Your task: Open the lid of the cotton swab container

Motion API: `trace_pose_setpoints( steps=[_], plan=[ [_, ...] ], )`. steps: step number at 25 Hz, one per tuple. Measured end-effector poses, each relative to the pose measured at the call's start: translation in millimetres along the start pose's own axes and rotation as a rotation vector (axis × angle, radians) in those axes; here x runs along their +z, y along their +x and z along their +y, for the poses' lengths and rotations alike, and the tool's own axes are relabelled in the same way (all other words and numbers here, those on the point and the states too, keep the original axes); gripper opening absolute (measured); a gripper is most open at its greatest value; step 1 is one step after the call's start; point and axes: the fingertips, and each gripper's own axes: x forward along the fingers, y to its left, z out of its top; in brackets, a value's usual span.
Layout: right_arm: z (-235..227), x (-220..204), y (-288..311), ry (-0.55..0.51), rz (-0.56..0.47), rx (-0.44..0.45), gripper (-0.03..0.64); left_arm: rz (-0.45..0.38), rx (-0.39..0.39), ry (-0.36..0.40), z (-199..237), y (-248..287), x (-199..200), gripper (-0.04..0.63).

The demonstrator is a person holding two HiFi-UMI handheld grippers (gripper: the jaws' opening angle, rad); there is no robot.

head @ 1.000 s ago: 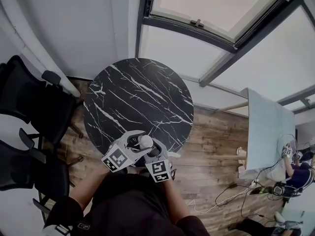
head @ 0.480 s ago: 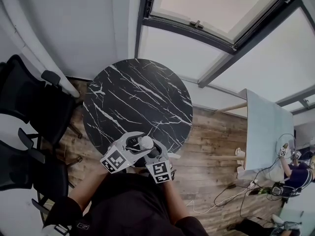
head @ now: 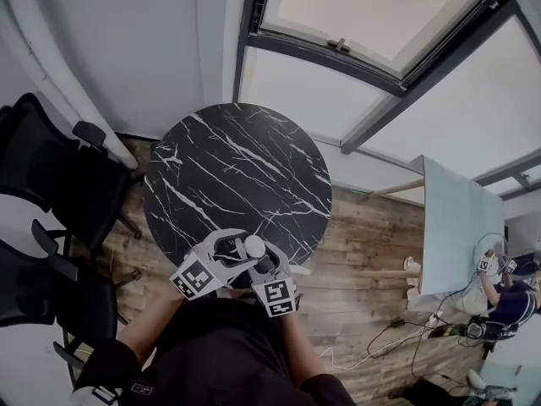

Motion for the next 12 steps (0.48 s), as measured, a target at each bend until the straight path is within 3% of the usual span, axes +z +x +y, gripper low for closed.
trace_pose_setpoints(
  steps=[12],
  plan=[
    [-3.8,3.8,-5.5,0.01,-0.019,-0.019,0.221,-0.025,0.002,-0.008,-1.1,-5.5,-0.3,0.284]
  ],
)
